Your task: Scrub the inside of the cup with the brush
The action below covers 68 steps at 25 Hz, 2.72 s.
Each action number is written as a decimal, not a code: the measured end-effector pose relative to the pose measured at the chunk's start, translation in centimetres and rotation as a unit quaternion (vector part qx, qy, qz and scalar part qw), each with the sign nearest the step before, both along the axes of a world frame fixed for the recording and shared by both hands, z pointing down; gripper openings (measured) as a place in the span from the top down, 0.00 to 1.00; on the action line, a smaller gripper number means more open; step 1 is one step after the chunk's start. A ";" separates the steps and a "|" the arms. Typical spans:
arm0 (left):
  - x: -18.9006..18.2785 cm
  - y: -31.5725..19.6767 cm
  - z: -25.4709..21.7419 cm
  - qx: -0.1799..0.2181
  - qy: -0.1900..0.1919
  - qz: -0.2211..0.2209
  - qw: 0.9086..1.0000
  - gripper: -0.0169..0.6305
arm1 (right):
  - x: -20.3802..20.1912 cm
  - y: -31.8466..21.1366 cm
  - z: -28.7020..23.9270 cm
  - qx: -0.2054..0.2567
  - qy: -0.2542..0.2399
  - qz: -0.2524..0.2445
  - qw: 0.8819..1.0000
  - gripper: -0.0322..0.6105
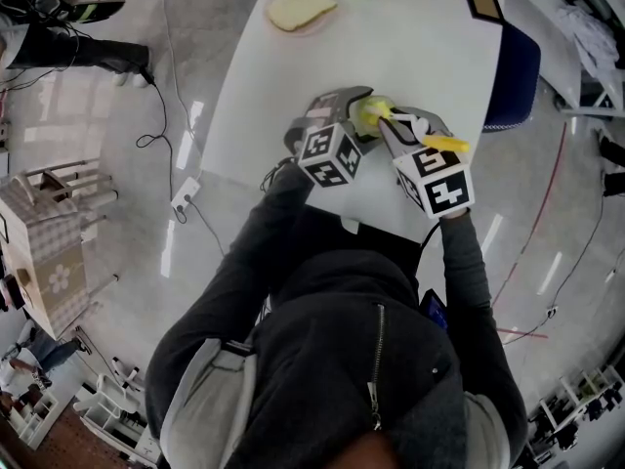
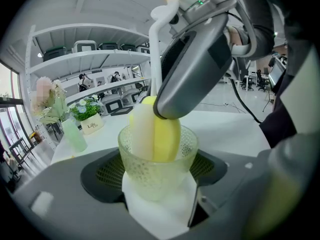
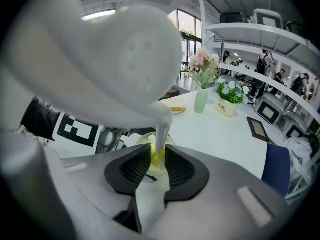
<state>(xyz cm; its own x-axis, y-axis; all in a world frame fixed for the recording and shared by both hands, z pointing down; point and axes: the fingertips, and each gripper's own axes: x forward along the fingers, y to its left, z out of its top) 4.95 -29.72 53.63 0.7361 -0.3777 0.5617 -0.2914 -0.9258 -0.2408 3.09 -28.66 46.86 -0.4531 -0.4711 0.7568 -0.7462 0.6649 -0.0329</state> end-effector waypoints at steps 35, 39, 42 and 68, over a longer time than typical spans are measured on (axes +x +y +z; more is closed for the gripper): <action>-0.4 -0.1 0.0 -0.007 0.016 -0.006 1.000 0.38 | -1.3 0.3 1.2 -0.004 0.013 -0.004 1.000 0.81; -0.3 -0.1 0.0 -0.007 0.017 -0.007 1.000 0.38 | -1.5 0.1 1.4 -0.004 0.009 -0.003 1.000 0.81; -0.4 -0.1 -0.1 -0.009 0.018 -0.009 1.000 0.38 | -1.7 -0.2 1.6 -0.005 0.011 -0.003 1.000 0.81; -0.7 -0.1 0.2 -0.003 0.016 -0.010 1.000 0.38 | -1.9 0.2 2.1 -0.006 0.004 0.003 1.000 0.81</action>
<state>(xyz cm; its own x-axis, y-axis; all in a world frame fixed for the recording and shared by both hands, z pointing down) 4.23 -29.80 53.81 0.7460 -0.3895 0.5402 -0.3173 -0.9210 -0.2259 1.20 -28.41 48.94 -0.4440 -0.4637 0.7667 -0.7501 0.6604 -0.0349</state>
